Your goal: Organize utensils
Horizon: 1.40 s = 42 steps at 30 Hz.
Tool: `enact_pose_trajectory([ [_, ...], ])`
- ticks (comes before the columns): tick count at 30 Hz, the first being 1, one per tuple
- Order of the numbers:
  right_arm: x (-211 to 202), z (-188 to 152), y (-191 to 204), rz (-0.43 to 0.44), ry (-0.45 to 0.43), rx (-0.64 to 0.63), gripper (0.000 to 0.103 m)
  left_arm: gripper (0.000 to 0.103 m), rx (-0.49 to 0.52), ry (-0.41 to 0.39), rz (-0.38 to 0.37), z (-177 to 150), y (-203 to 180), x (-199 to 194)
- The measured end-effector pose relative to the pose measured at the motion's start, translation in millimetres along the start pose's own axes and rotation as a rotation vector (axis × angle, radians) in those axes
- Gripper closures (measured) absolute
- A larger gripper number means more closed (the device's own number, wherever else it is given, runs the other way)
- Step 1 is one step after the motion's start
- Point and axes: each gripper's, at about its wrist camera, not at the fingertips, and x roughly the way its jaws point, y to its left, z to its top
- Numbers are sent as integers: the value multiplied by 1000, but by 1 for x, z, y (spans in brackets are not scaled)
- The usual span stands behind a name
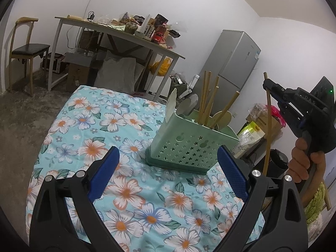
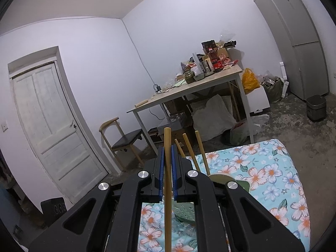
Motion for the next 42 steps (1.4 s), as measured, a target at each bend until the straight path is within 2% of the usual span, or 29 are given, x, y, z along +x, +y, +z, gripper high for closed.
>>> enact_pose_trajectory([
  [15,-3,0,-1,1,-8,3,96,13,-27,-8,18,0,1,-2],
  [19,-2,1,-3,28,-3,26,96,13,-26,-8,24,1,1,-3],
  [33,26,73,9,136,-145,54,96,13,-47,-29,43,1,20,-11],
  [42,58,101,11,108,-185,18,96,13,-56,-26,75,1,31,-13],
])
